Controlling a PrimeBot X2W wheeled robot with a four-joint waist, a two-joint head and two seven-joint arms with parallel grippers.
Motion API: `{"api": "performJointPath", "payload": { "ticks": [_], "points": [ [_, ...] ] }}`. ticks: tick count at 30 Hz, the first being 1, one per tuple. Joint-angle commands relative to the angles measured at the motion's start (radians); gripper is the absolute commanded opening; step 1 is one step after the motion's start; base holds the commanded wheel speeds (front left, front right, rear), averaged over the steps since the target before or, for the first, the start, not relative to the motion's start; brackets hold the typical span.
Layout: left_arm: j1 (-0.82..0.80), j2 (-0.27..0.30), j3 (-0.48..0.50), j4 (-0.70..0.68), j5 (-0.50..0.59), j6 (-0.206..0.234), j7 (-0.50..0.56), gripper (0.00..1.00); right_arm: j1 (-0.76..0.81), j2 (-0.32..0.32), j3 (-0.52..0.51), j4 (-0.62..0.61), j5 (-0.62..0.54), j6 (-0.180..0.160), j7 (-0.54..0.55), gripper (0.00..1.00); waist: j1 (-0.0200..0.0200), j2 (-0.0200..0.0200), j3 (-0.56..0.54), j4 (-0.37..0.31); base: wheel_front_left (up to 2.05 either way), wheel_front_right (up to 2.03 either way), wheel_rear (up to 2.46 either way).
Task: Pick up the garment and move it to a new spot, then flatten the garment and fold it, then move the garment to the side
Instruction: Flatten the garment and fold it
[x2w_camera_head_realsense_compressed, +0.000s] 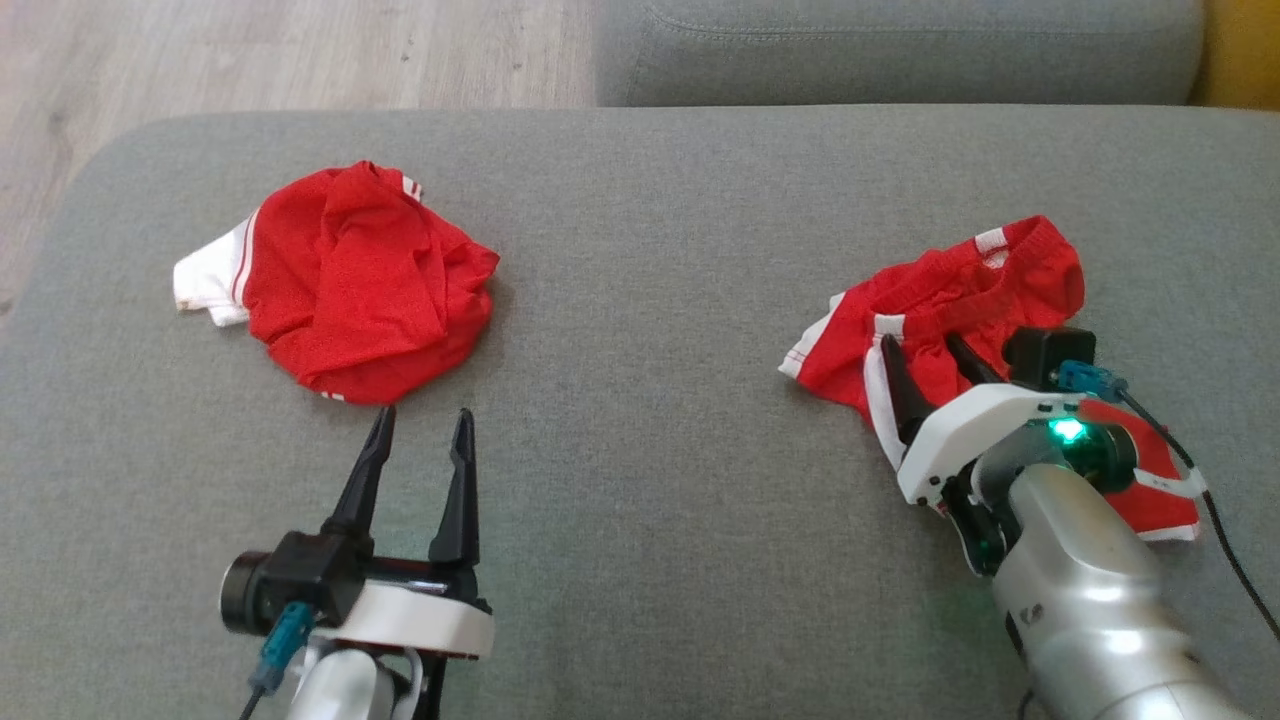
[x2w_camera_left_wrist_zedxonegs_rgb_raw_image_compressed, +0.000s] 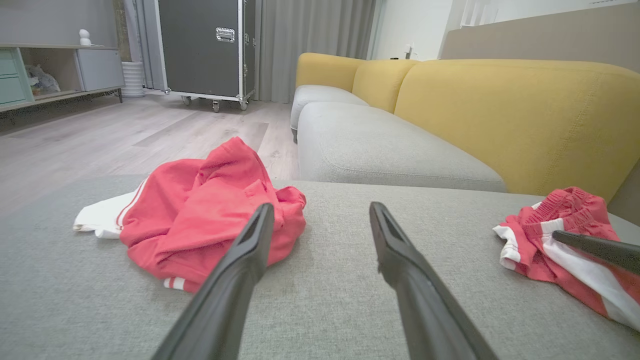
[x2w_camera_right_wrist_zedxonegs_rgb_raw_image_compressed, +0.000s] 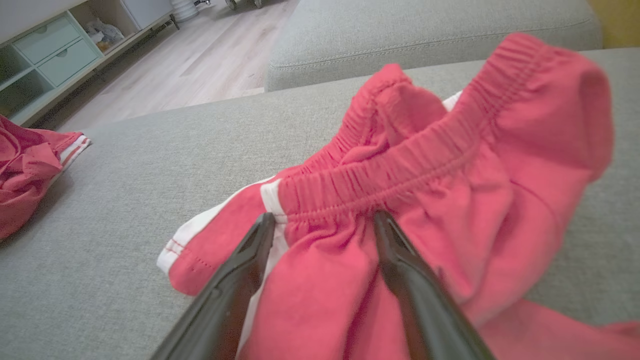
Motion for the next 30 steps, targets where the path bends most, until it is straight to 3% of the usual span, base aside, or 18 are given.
{"api": "performJointPath", "payload": {
  "ticks": [1,2,3,4,5,15,24,30],
  "points": [
    [-0.050,0.001,0.023,-0.032,-0.008,0.009,-0.008,1.00,-0.044,-0.001,0.026,-0.011,-0.003,-0.001,-0.015,1.00,-0.0001,0.0000,0.003,-0.001,0.00,0.00,0.00],
    [-0.051,0.001,0.022,-0.032,-0.008,0.010,-0.008,1.00,-0.052,-0.001,0.033,0.006,-0.003,-0.001,-0.018,1.00,-0.0001,0.0000,0.005,-0.002,0.00,0.00,0.00],
    [-0.052,0.001,0.020,-0.031,-0.009,0.010,-0.008,1.00,-0.060,-0.001,0.039,0.020,0.001,-0.001,-0.023,0.81,-0.0001,0.0000,0.006,-0.003,0.00,0.00,0.00],
    [-0.055,0.001,0.018,-0.031,-0.009,0.010,-0.008,1.00,-0.067,-0.001,0.044,0.032,0.005,-0.001,-0.031,0.24,-0.0001,0.0000,0.007,-0.004,0.00,0.00,0.00],
    [-0.057,0.001,0.017,-0.030,-0.009,0.011,-0.008,1.00,-0.073,-0.001,0.049,0.040,0.011,-0.001,-0.046,0.00,-0.0001,0.0000,0.008,-0.005,0.00,0.00,0.00],
    [-0.049,0.001,0.035,-0.032,-0.004,0.016,-0.008,1.00,-0.090,-0.001,0.071,-0.053,0.206,-0.001,-0.138,0.00,-0.0001,0.0000,-0.008,-0.049,0.00,0.00,0.00],
    [-0.014,0.001,0.061,-0.038,0.002,0.016,-0.008,1.00,-0.049,-0.001,-0.192,-0.386,0.206,-0.001,-0.140,0.00,-0.0001,0.0000,-0.058,-0.102,0.00,0.00,0.00],
    [0.016,0.001,0.070,-0.043,0.004,0.016,-0.008,1.00,-0.094,-0.023,-0.300,-0.496,0.133,-0.001,-0.131,0.00,-0.0001,0.0000,-0.099,-0.127,0.00,0.00,0.00]
  ]
}}
